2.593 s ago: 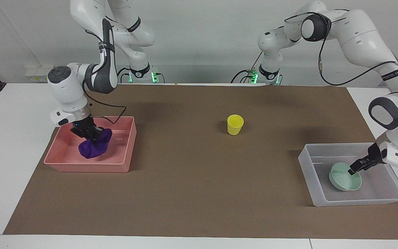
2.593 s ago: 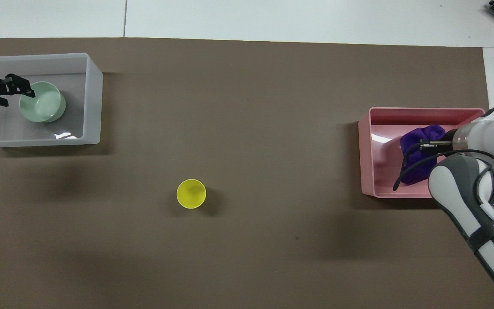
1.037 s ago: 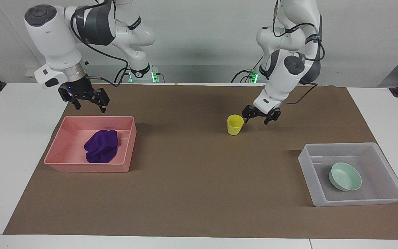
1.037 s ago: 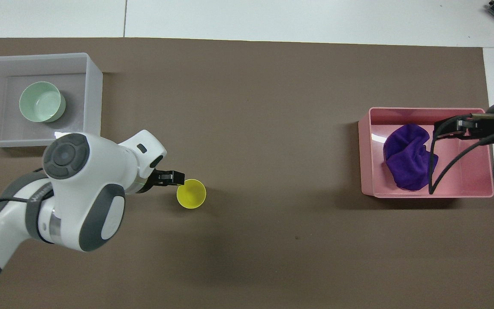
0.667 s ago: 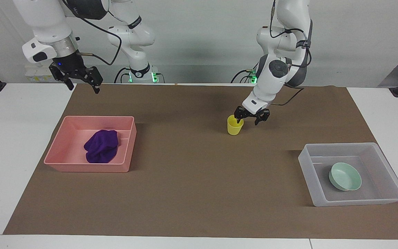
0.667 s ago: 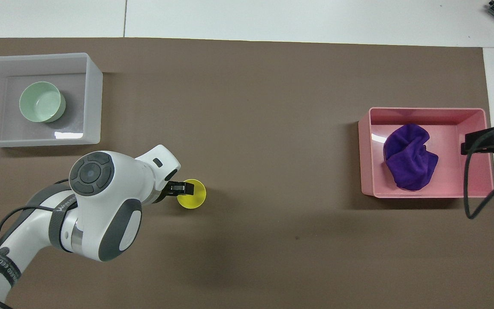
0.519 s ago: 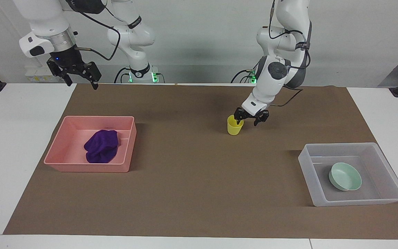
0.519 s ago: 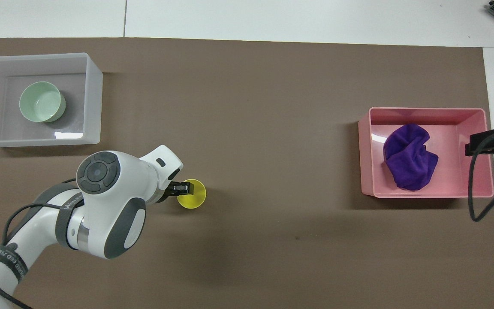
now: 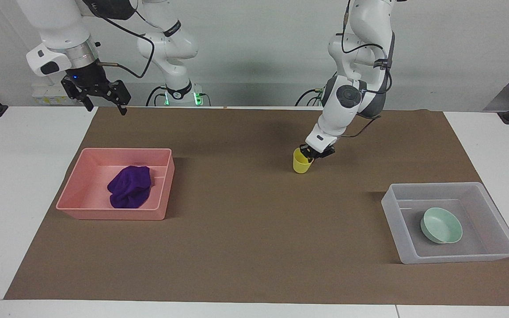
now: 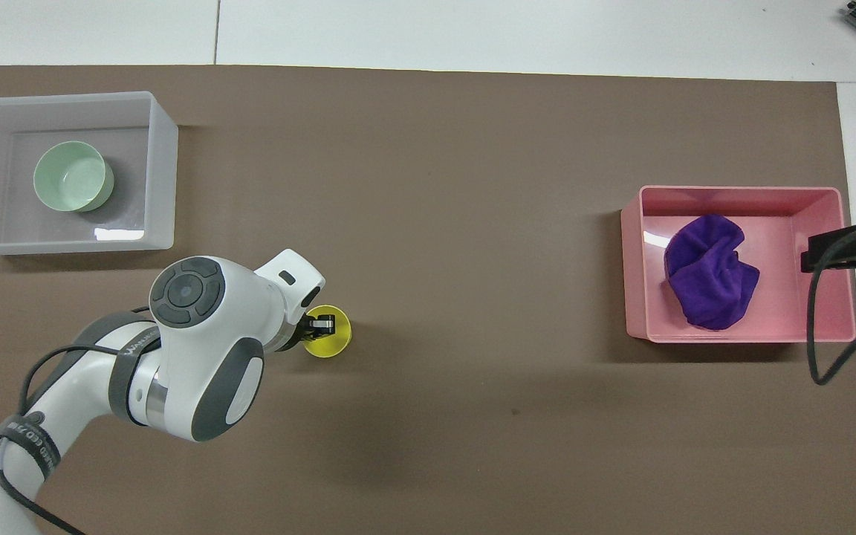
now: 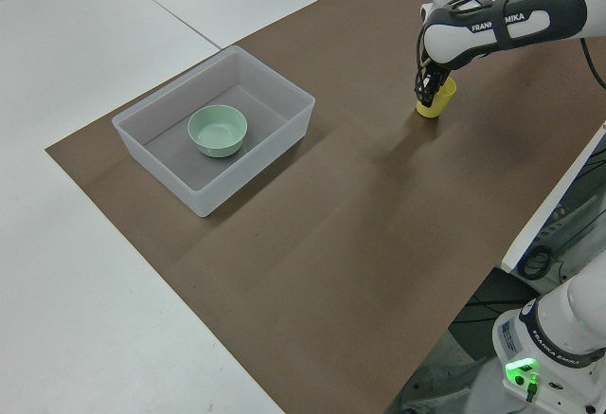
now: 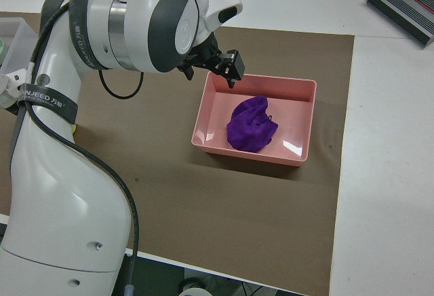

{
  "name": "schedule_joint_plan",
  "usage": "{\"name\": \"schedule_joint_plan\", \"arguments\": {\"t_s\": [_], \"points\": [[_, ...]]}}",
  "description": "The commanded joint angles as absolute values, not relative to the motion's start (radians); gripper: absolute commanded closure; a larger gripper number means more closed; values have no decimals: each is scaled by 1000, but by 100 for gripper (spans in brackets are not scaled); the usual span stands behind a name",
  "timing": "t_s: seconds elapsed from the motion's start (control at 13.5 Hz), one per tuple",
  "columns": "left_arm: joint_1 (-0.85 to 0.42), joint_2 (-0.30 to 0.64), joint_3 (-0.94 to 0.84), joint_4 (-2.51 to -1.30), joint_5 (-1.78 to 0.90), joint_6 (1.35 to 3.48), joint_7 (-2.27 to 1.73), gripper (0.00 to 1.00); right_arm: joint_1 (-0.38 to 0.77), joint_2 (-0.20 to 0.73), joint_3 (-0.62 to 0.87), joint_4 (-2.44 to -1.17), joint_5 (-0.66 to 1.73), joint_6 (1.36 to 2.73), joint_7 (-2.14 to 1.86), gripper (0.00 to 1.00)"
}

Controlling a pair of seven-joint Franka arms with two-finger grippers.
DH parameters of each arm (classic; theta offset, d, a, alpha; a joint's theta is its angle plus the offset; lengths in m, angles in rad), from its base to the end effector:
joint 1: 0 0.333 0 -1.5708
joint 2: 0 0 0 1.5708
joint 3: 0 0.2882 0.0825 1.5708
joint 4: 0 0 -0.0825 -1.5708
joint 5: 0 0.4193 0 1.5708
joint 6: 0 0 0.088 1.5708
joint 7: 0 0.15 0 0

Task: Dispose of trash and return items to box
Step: 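Carry the yellow cup with the left gripper into the clear box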

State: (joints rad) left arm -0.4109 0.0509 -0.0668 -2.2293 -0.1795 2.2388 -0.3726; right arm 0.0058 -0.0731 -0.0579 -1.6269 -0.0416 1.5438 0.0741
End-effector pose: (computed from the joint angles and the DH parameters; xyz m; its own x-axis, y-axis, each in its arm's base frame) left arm 0.4843 -0.2637 0.2535 0.9953 0.0038 -0.0964 0.0145 -0.9937 0.1114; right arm 0.5644 -0.0367 0.5652 0.9919 -0.1267 -0.0073 -0.1264 -0.9913 0.0380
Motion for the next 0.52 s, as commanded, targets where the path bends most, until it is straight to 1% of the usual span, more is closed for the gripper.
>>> {"name": "schedule_joint_plan", "arguments": {"t_s": [0.0, 0.22, 0.3, 0.44], "points": [[-382, 44, -49, -2096, -181, 2041, -382, 100, -3, -86, -54, -1643, -29, 1537, 49, 0], [-264, 46, -49, -1909, -173, 1821, -364, 100, -3, -87, -54, -1646, -29, 1539, 49, 0], [-209, 48, -49, -1855, -173, 1783, -348, 100, -3, -87, -54, -1646, -29, 1540, 49, 0], [-96, 51, -48, -1777, -172, 1773, -336, 100, -3, -87, -54, -1646, -29, 1540, 48, 0]]}}
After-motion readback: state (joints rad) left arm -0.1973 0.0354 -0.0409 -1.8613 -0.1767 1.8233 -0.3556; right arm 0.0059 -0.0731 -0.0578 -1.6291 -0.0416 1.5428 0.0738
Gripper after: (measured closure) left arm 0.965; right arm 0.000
